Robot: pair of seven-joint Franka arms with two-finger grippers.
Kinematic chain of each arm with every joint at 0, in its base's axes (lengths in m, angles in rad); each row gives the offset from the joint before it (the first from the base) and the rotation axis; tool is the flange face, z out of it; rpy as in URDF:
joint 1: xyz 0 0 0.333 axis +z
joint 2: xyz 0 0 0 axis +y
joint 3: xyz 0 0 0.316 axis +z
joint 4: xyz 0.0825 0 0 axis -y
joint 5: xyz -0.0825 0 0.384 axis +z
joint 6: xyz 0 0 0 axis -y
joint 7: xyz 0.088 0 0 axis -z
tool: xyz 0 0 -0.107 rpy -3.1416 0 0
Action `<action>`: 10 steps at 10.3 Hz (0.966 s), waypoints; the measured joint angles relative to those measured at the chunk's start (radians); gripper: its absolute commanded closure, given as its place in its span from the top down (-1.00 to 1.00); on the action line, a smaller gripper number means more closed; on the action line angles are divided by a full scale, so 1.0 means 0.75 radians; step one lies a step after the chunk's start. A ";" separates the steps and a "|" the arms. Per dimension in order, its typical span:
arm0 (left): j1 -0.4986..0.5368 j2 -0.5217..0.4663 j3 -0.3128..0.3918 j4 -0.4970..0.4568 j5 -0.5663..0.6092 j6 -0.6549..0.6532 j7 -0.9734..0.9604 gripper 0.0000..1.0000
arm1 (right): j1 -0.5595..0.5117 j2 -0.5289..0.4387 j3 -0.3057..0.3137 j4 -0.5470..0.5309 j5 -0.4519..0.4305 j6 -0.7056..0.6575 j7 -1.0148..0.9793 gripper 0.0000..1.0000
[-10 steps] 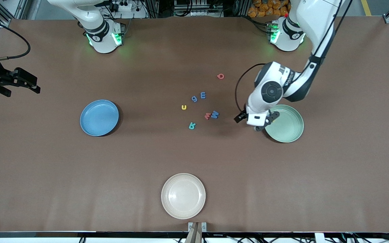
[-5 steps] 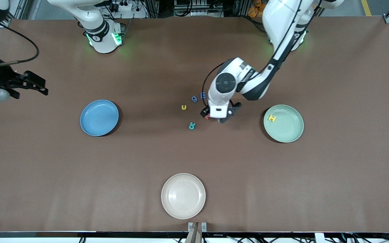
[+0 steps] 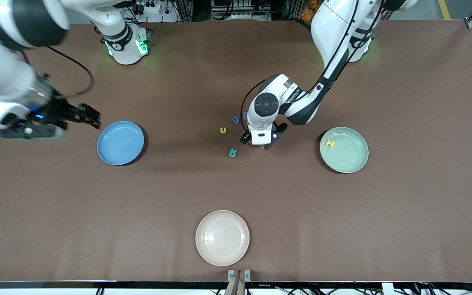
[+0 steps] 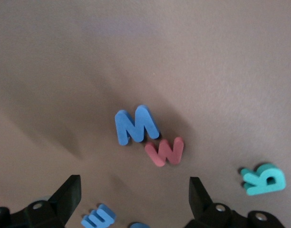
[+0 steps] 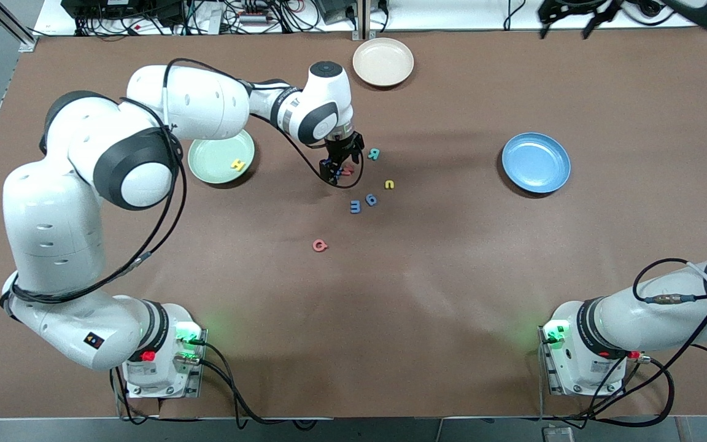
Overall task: Sort upper and lower case letters into plates
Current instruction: 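Move the left gripper to the blue M while the right gripper reaches letters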
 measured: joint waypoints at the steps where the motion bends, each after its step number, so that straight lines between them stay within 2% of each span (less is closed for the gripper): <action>1: 0.009 0.001 0.010 0.003 0.000 0.000 -0.068 1.00 | 0.062 0.049 0.004 -0.002 -0.001 0.052 0.108 1.00; 4: 0.029 0.015 0.018 0.002 0.000 -0.002 -0.243 1.00 | 0.192 0.186 0.010 -0.003 -0.004 0.160 0.301 1.00; 6: 0.025 0.038 0.017 0.002 0.000 -0.002 -0.335 1.00 | 0.253 0.232 0.012 -0.025 -0.004 0.196 0.380 1.00; 8: 0.023 0.048 0.017 0.002 0.003 -0.002 -0.392 1.00 | 0.316 0.245 0.031 -0.130 -0.004 0.299 0.421 1.00; 10: 0.026 0.052 0.018 0.001 0.005 -0.002 -0.394 1.00 | 0.335 0.250 0.106 -0.259 -0.004 0.433 0.481 0.99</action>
